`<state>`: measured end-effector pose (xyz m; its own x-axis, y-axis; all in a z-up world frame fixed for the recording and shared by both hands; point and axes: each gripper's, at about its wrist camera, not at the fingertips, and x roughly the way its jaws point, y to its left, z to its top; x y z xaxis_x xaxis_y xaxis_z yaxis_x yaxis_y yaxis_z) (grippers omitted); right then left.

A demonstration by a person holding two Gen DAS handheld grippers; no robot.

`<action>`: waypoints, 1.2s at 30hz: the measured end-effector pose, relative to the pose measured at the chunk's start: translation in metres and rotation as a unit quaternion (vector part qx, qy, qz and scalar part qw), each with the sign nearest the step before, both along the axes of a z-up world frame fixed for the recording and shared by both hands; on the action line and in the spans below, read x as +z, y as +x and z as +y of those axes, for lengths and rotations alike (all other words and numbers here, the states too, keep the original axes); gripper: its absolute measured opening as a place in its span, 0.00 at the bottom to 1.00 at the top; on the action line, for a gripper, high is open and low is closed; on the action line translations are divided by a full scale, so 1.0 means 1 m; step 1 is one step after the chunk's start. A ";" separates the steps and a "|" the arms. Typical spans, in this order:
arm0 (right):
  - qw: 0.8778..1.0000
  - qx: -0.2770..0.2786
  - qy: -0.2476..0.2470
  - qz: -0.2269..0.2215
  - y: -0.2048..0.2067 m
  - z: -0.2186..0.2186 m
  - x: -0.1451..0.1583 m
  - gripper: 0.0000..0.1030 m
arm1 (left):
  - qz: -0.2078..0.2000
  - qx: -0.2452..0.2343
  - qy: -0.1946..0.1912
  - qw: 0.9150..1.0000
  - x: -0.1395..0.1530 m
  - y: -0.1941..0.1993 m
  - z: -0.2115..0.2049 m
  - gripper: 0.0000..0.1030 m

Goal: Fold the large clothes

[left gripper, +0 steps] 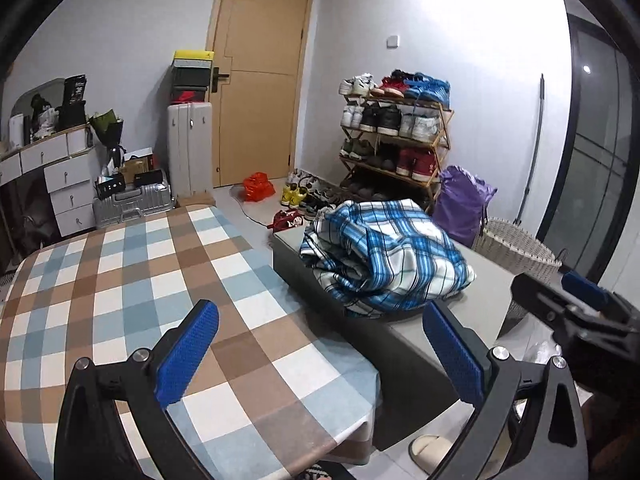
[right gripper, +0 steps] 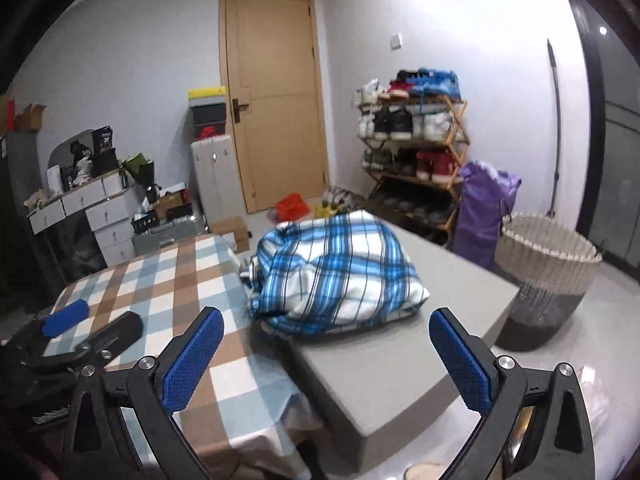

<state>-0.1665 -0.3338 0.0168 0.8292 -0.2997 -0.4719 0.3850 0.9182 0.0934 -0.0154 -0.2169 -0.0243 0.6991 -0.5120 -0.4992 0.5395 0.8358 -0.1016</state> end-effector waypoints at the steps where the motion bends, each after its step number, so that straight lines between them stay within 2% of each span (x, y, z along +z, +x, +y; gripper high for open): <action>1: 1.000 0.000 0.001 -0.001 0.000 0.000 -0.001 1.00 | -0.020 0.015 0.017 1.000 -0.001 -0.001 -0.001 0.97; 3: 1.000 0.001 0.000 0.006 0.003 0.000 -0.007 1.00 | -0.058 0.037 0.033 0.997 -0.005 -0.010 0.000 0.97; 4: 1.000 0.001 -0.001 0.012 0.004 0.002 -0.009 1.00 | -0.059 0.031 0.028 0.997 -0.005 -0.008 0.001 0.97; 7: 1.000 0.004 -0.006 0.019 0.005 0.004 -0.013 1.00 | -0.015 0.018 0.003 1.000 -0.008 0.000 0.005 0.97; 9: 1.000 0.003 -0.007 0.015 0.003 0.004 -0.013 1.00 | -0.004 0.015 -0.006 1.000 -0.007 0.001 0.007 0.97; 18: 1.000 -0.001 -0.017 0.001 -0.005 0.006 -0.010 1.00 | -0.022 0.004 0.012 1.000 -0.005 -0.012 -0.005 0.97; 22: 1.000 -0.004 -0.010 -0.001 -0.007 0.002 -0.011 1.00 | -0.007 0.003 0.001 1.000 -0.004 -0.009 -0.003 0.97; 27: 1.000 -0.003 -0.006 -0.001 -0.009 0.000 -0.012 1.00 | -0.026 -0.004 0.010 1.000 0.002 -0.017 -0.005 0.97; 36: 1.000 -0.002 -0.004 -0.003 -0.010 0.002 -0.009 1.00 | -0.027 -0.012 0.013 0.999 0.001 -0.018 -0.010 0.97</action>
